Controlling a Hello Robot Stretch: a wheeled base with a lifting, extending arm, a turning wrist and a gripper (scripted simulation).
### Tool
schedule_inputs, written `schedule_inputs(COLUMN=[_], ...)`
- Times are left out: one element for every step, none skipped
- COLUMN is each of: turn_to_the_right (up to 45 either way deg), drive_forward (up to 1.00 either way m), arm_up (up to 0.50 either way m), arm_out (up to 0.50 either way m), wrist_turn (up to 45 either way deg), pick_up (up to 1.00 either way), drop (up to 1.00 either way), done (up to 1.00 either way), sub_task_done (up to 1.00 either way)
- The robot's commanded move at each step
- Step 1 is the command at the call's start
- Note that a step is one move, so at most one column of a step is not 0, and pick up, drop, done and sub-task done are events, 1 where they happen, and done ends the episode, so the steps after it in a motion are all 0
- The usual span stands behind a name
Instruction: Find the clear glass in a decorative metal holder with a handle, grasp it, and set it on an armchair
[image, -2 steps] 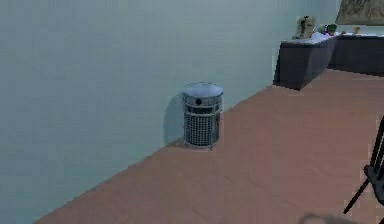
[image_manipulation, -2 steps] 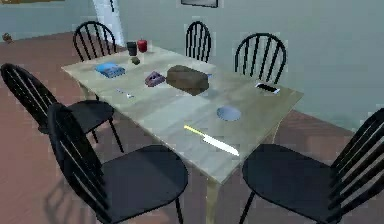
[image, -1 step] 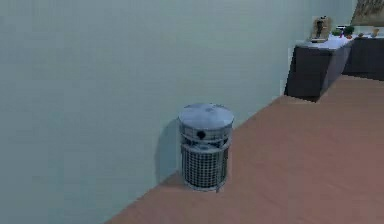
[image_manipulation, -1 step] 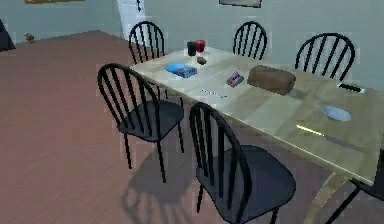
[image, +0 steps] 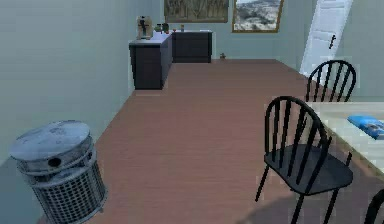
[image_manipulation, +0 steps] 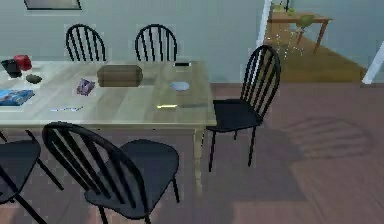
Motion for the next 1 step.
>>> schedule_inputs(turn_to_the_right=[0.0], drive_forward=[1.0], arm_up=[0.0], arm_out=[0.0], wrist_turn=[0.0], pick_up=[0.0], drop=[0.0], done=[0.0], sub_task_done=[0.0])
